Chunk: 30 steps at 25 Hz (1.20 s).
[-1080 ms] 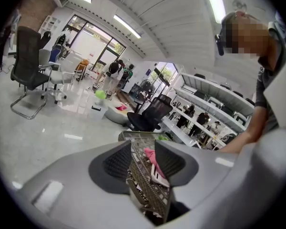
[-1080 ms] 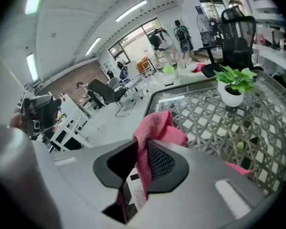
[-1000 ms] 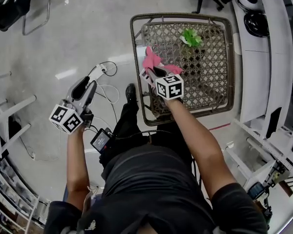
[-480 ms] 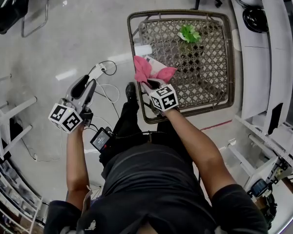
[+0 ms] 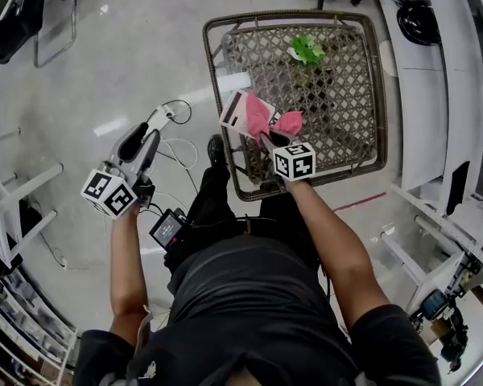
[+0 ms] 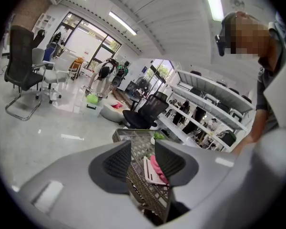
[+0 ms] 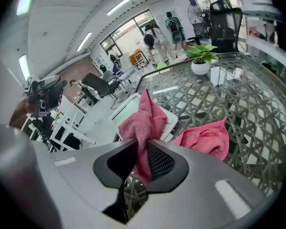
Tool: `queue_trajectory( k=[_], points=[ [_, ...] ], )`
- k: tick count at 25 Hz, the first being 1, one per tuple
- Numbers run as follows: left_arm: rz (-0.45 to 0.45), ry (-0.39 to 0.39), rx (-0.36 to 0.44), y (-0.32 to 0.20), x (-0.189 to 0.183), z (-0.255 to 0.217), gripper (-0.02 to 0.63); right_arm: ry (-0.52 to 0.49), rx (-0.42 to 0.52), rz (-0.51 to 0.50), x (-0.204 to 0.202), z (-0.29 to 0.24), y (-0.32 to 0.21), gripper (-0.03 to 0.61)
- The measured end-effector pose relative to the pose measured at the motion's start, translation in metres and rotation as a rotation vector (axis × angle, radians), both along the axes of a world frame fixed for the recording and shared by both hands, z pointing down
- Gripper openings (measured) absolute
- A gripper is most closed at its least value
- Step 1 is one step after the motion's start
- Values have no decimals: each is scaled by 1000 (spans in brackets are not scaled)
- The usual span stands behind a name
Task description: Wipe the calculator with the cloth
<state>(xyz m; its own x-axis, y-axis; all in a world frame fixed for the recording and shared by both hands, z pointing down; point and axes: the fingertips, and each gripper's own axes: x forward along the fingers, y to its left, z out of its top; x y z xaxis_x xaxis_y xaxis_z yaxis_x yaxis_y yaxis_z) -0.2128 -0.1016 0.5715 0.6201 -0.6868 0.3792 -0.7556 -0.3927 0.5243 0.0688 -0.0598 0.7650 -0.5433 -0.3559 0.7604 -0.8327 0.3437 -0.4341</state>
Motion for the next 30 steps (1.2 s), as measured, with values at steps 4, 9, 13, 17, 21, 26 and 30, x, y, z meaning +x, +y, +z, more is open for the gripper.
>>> queue_trajectory(
  k=[4,9,13,17,21,26,30],
  points=[
    [6,-3,-5,0,6,-1,163,9,12,53,17,-2,-17,54],
    [13,-2,2,-2,7,-1,163,19,29,96,26,-5,-43,54],
    [5,-7,-13,-3,6,-1,163,26,38,103,29,-5,-58,54],
    [-2,-5,-15,-3,2,2,163,25,44,111,29,-7,-70,54],
    [-10,-1,-14,-3,-2,4,163,10,55,116,22,-13,-84,54],
    [-25,3,-7,-5,-9,4,163,-22,82,87,-5,-24,-104,54],
    [-38,-1,-11,-5,-14,4,163,-36,102,36,-32,-30,-115,54]
  ],
)
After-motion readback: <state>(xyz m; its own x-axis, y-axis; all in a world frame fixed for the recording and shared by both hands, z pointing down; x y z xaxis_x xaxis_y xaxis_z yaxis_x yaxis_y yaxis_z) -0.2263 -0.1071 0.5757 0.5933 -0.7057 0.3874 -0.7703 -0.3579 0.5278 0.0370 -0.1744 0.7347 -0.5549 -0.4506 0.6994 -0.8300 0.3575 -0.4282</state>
